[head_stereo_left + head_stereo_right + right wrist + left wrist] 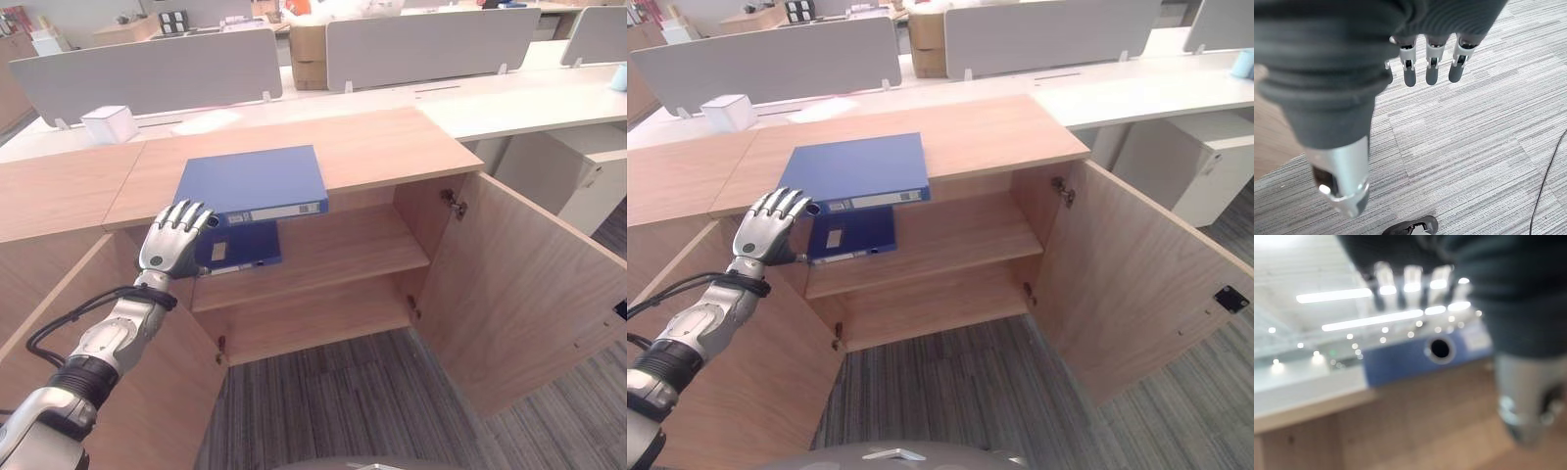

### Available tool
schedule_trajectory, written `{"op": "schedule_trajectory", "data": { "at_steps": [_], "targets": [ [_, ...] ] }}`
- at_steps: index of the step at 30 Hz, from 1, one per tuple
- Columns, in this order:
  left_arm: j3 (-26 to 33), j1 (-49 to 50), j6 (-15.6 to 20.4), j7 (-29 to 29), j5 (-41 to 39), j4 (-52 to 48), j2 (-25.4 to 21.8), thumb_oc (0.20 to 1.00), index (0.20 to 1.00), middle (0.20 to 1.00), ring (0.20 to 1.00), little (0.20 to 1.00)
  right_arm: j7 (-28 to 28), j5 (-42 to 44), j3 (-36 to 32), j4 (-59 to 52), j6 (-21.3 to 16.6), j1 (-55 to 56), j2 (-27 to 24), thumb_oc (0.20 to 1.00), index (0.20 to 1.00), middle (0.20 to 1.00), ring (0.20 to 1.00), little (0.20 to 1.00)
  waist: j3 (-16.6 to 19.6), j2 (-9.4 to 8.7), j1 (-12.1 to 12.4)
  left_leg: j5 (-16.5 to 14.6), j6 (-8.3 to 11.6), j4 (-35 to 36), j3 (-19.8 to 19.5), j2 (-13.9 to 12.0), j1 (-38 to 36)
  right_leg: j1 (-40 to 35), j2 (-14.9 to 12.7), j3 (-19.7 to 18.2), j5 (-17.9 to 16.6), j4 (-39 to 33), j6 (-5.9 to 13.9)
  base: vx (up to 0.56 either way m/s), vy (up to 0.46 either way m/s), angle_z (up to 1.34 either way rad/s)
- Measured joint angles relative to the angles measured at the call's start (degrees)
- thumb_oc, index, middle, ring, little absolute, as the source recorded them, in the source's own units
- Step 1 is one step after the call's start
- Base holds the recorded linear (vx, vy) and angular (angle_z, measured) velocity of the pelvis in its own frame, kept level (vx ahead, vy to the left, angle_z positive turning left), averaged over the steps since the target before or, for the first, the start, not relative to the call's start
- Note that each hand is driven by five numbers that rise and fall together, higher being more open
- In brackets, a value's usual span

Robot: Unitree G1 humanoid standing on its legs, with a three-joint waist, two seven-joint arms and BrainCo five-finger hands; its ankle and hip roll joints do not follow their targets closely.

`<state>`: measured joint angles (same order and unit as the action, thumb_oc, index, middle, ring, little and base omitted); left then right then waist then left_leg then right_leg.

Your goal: Put the empty folder in the office cabinet

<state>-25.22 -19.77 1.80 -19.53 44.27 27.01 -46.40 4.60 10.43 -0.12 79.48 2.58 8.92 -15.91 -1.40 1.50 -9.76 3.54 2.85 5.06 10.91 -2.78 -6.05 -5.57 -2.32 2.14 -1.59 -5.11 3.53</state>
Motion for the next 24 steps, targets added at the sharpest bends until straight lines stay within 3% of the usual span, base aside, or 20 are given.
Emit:
{"op": "schedule_trajectory", "data": {
  "at_steps": [24],
  "targets": [
    [-2.97, -7.76, -2.78, -2.58, -0.23, 10.40, 0.41, 1.000, 1.000, 1.000, 1.000, 1.000, 1.08, 2.10, 0.04, 0.08, -1.01, 0.20, -0.20, 1.000, 1.000, 1.000, 1.000, 1.000, 0.27, -1.32, -1.27, 0.14, -0.06, -0.01, 1.40, -0.03, 1.99, 2.64, 0.04, -1.36, -0.45, 0.03, 0.21, 0.00, -0.003, -0.02]
  ]
}}
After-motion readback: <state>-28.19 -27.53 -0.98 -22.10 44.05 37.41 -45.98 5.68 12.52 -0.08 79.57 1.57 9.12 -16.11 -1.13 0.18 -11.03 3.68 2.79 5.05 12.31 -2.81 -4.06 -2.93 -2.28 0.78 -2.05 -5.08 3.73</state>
